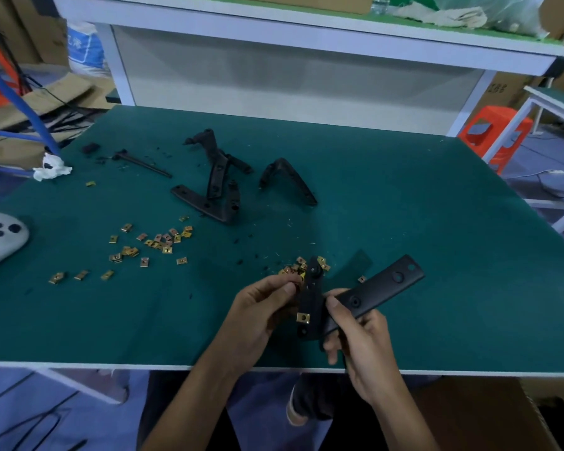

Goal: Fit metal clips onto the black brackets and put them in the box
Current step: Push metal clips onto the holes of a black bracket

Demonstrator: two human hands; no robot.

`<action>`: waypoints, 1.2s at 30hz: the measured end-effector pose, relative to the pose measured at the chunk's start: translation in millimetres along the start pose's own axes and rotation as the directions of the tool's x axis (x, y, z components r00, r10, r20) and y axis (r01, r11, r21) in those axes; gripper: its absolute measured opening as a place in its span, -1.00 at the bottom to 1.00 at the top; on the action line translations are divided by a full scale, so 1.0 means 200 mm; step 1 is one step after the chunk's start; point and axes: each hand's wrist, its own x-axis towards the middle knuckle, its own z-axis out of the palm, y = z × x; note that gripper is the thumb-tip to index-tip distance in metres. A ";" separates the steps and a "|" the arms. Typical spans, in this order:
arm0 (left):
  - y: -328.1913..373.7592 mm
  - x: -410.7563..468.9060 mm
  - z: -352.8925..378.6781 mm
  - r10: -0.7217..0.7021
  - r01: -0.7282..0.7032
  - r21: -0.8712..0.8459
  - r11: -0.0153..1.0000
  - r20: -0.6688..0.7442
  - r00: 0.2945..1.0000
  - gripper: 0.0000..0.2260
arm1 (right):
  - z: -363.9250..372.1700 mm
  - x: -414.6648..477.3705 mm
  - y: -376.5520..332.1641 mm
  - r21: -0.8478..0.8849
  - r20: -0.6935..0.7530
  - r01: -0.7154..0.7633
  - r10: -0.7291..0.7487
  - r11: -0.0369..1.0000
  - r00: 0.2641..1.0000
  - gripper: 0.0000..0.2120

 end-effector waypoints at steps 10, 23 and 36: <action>0.01 0.00 -0.02 -0.010 0.011 -0.036 0.999 0.014 1.000 -0.83 | 0.01 0.00 0.02 -0.127 -0.028 0.037 -0.041 0.991 0.999 -0.86; 0.01 0.00 -0.02 -0.007 0.008 -0.034 0.999 0.018 1.000 -0.87 | 0.01 0.00 0.04 -0.258 -0.060 0.070 -0.088 0.964 0.994 -0.77; -0.07 -0.01 0.03 0.071 -0.017 0.321 0.947 -0.157 0.985 -0.69 | 0.09 -0.07 0.11 -0.583 -0.178 0.187 -0.348 0.791 0.920 -0.73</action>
